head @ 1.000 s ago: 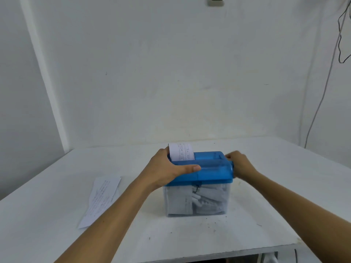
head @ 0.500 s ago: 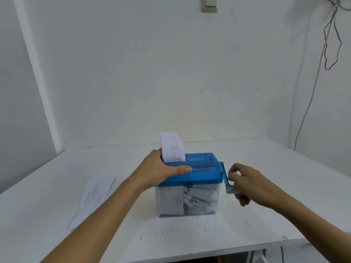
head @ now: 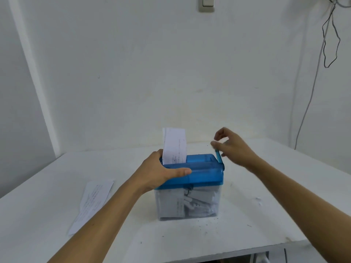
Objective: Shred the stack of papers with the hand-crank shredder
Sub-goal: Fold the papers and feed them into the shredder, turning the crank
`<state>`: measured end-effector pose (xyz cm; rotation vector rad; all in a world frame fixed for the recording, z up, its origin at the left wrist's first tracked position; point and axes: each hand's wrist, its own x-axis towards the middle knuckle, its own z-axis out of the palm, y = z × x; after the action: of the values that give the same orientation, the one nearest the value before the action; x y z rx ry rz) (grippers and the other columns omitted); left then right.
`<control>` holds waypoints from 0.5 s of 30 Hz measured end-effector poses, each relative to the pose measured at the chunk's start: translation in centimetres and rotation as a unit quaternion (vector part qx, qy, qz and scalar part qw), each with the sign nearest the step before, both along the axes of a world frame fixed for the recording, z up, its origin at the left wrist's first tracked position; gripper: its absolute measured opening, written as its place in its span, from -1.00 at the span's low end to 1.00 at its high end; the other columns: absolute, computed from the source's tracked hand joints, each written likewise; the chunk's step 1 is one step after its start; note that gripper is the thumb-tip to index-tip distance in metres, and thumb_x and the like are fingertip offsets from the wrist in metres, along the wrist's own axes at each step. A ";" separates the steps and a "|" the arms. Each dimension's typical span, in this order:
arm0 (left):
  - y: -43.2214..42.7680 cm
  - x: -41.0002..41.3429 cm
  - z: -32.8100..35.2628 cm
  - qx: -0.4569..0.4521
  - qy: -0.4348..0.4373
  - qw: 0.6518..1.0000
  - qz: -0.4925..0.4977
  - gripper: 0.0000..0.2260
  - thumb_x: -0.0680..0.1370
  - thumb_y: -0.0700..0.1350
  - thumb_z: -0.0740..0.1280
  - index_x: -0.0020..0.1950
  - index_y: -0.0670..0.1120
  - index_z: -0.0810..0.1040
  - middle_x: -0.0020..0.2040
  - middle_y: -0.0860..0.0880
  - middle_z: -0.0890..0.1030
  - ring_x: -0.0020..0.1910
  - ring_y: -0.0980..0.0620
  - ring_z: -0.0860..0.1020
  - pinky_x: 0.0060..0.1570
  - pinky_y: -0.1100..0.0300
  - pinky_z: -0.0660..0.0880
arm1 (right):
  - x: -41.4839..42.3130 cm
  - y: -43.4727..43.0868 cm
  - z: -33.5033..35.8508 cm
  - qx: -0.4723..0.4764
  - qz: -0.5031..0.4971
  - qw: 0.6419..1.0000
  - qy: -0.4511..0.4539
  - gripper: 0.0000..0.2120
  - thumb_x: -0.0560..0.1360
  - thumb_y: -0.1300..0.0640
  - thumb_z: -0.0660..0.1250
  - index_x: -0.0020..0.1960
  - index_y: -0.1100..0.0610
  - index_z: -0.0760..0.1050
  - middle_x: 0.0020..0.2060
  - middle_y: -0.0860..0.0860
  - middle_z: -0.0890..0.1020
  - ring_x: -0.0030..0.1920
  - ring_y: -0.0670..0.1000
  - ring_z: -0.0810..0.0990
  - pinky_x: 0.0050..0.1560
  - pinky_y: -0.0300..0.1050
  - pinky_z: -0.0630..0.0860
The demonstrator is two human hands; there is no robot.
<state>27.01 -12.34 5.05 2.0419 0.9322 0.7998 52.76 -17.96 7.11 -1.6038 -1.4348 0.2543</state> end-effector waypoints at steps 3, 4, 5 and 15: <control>0.4 0.0 -0.3 0.001 -0.002 1.000 0.003 -0.07 0.10 0.46 0.51 0.39 0.15 0.40 0.26 0.19 0.53 0.17 0.17 0.52 -0.03 0.31 0.46 | -0.4 1.1 -3.6 -0.024 0.000 0.997 0.070 -0.81 0.62 0.07 0.29 -0.08 0.17 0.46 -0.18 0.01 0.59 -0.30 -0.10 0.54 -0.37 -0.34 0.46; 0.4 0.0 -0.4 0.000 -0.005 1.000 0.005 -0.04 0.07 0.49 0.51 0.38 0.15 0.40 0.26 0.18 0.53 0.17 0.16 0.52 -0.02 0.31 0.47 | -0.5 0.9 -4.8 -0.043 -0.006 0.995 0.087 -0.79 0.64 0.10 0.25 -0.09 0.21 0.46 -0.22 0.03 0.59 -0.31 -0.09 0.54 -0.37 -0.33 0.46; 0.4 0.0 -0.5 -0.001 -0.009 1.000 0.007 -0.03 0.04 0.51 0.50 0.37 0.15 0.41 0.25 0.17 0.54 0.17 0.16 0.53 -0.01 0.31 0.47 | -0.7 0.6 -6.1 -0.064 -0.015 0.994 0.091 -0.80 0.65 0.15 0.21 -0.09 0.24 0.48 -0.23 0.04 0.61 -0.30 -0.07 0.56 -0.35 -0.29 0.48; 0.2 0.2 -0.3 0.007 -0.001 1.000 0.014 -0.07 0.14 0.42 0.48 0.43 0.12 0.35 0.27 0.15 0.49 0.13 0.15 0.49 -0.08 0.33 0.44 | -1.6 -6.7 -7.8 -0.132 -0.021 0.991 0.023 -0.43 0.66 -0.18 0.07 -0.30 0.18 0.50 -0.45 0.06 0.62 -0.44 -0.05 0.54 -0.18 -0.07 0.57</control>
<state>27.22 -12.10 4.71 2.0426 0.9594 0.8259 51.20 -24.67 -0.68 -1.8268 -1.3743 0.4693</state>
